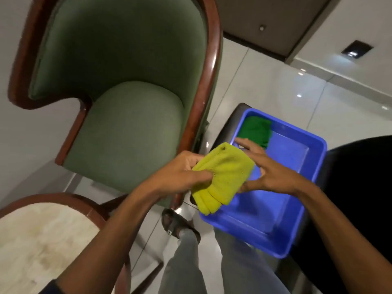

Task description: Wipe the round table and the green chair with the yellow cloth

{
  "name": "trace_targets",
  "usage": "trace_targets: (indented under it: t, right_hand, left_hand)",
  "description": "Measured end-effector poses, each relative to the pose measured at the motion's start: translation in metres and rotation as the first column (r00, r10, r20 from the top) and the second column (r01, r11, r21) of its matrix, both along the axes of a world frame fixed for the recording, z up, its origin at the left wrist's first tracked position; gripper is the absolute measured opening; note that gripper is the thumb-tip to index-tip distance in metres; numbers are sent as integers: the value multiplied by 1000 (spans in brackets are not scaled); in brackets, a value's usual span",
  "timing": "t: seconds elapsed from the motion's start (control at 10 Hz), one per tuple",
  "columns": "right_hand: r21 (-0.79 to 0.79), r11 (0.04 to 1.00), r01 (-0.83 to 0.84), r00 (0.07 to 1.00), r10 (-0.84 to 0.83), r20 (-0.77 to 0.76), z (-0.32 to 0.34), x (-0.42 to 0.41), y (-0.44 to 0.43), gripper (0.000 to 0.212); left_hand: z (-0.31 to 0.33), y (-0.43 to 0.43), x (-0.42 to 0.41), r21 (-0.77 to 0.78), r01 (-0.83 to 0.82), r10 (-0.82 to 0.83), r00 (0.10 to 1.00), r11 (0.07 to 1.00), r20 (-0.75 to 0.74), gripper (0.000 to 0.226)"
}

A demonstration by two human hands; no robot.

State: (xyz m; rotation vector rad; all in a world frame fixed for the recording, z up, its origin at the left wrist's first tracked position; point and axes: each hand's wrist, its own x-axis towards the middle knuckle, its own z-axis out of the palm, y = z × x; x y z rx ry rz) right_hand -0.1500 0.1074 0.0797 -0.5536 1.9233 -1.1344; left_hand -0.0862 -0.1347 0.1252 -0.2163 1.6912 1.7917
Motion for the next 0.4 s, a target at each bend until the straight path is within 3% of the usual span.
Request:
trace_targets:
  t: [0.1,0.2,0.3,0.4]
  right_hand:
    - [-52,987,154,858,-107,502,-26,16,57,47]
    - [162,867,471,665,-470,581,-61,50,99,62]
    - [441,661,607,553,-750,362,-94,83,112,57]
    - [676,517,525,695,-719,10,-113,116,102,56]
  left_hand:
    - [-31,44,-5,-83,-130,137,986,988,91,31]
    - [-73,82,12,-165,-77,117,963,983,244,35]
    - [-116,102,39,-365,156,-68,968,918,243,38]
    - [-134,113,69,-693,316,-230,949,647,217,50]
